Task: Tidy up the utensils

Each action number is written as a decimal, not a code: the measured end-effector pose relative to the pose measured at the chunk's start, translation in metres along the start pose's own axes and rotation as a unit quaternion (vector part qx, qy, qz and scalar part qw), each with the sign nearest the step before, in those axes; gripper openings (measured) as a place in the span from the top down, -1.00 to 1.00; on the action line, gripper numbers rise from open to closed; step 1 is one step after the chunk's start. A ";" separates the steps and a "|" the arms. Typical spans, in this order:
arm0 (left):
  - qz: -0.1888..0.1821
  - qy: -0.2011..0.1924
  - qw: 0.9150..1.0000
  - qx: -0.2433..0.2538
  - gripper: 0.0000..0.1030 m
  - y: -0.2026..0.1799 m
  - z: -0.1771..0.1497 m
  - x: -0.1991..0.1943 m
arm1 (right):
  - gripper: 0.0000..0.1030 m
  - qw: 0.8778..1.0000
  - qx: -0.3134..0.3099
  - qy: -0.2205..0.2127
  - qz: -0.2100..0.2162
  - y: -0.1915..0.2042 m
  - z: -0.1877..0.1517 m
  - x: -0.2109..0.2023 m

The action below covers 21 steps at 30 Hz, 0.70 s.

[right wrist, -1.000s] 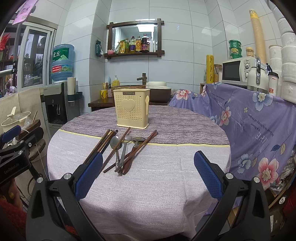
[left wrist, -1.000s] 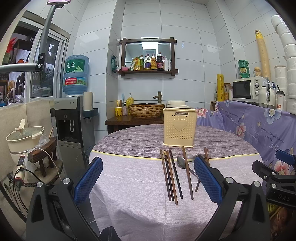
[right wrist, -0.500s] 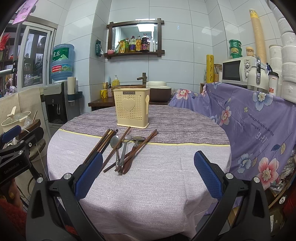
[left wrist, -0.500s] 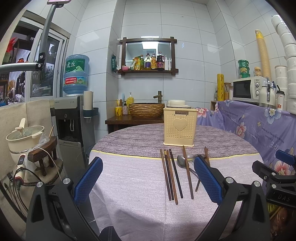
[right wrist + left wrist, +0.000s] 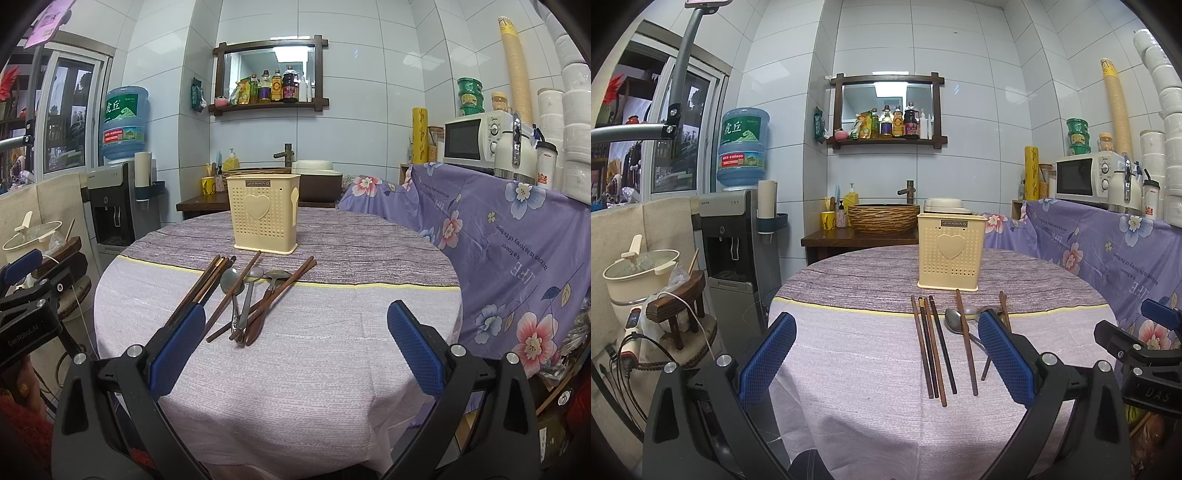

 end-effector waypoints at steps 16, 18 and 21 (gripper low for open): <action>-0.001 0.003 1.000 -0.001 -0.90 0.002 -0.003 0.001 | -0.89 1.000 0.001 0.005 0.001 0.002 -0.007 0.000; -0.001 0.005 1.000 -0.001 -0.90 0.002 -0.005 0.002 | -0.89 1.000 0.001 0.006 0.000 0.002 -0.009 0.001; 0.001 0.008 1.000 -0.001 -0.90 0.004 -0.008 0.005 | -0.89 1.000 0.003 0.011 0.000 0.001 -0.010 0.005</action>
Point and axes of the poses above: each gripper's, at about its wrist camera, not at the fingertips, and x roughly the way its jaws point, y to its left, z to its top, the point moved 1 cm from there along x, roughly the way its jaws point
